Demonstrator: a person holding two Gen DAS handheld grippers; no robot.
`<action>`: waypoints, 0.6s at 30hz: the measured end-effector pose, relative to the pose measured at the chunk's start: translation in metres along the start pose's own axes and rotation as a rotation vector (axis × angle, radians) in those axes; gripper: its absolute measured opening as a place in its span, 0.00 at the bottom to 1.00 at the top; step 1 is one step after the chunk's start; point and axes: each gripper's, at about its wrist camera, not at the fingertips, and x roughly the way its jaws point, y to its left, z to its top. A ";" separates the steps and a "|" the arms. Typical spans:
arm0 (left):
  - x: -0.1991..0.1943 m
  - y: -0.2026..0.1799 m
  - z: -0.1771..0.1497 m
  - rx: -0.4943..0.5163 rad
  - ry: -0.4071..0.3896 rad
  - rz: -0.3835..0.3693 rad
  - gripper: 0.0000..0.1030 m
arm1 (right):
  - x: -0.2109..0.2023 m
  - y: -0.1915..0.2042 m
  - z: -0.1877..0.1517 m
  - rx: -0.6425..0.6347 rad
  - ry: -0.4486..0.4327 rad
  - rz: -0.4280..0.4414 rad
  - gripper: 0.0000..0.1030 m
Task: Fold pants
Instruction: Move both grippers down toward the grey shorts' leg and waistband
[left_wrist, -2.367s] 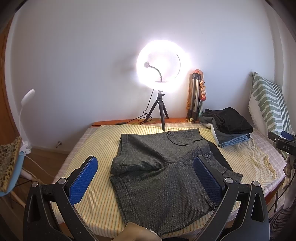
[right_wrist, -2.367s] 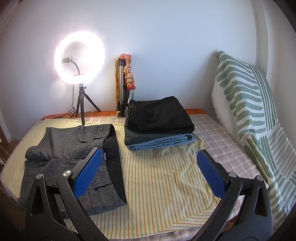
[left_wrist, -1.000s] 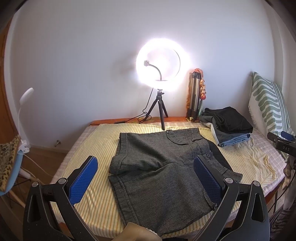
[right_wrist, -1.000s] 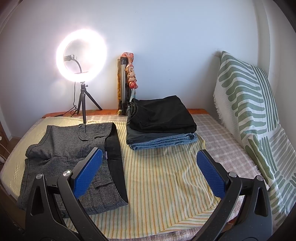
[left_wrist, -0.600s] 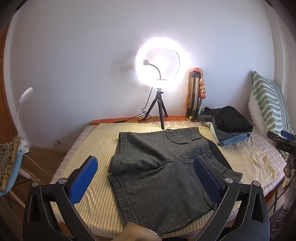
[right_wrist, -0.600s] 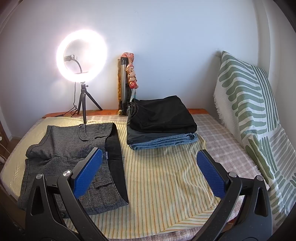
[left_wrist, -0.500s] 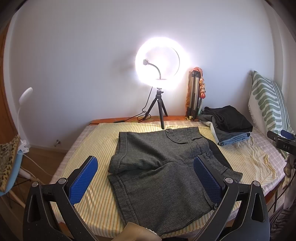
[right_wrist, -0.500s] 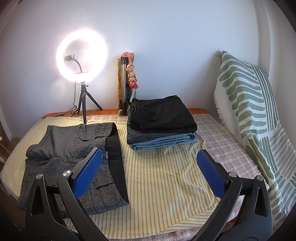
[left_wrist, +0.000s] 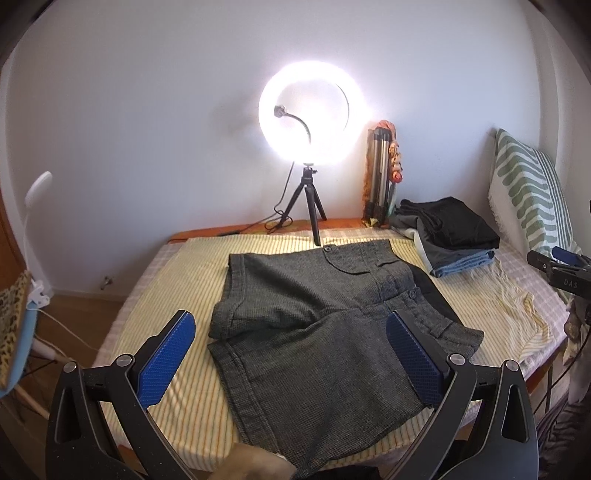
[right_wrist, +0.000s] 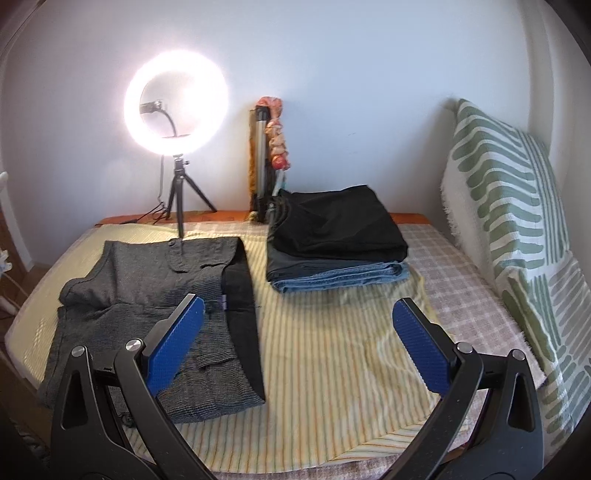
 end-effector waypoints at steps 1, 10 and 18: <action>0.002 0.001 -0.001 -0.002 0.008 -0.002 1.00 | 0.000 0.006 -0.002 -0.032 -0.002 0.018 1.00; 0.013 0.011 -0.006 -0.013 0.071 -0.016 0.99 | 0.005 0.028 -0.009 -0.151 0.011 0.121 1.00; 0.022 0.024 -0.015 0.018 0.126 -0.019 0.87 | 0.010 0.048 -0.024 -0.328 -0.009 0.227 0.93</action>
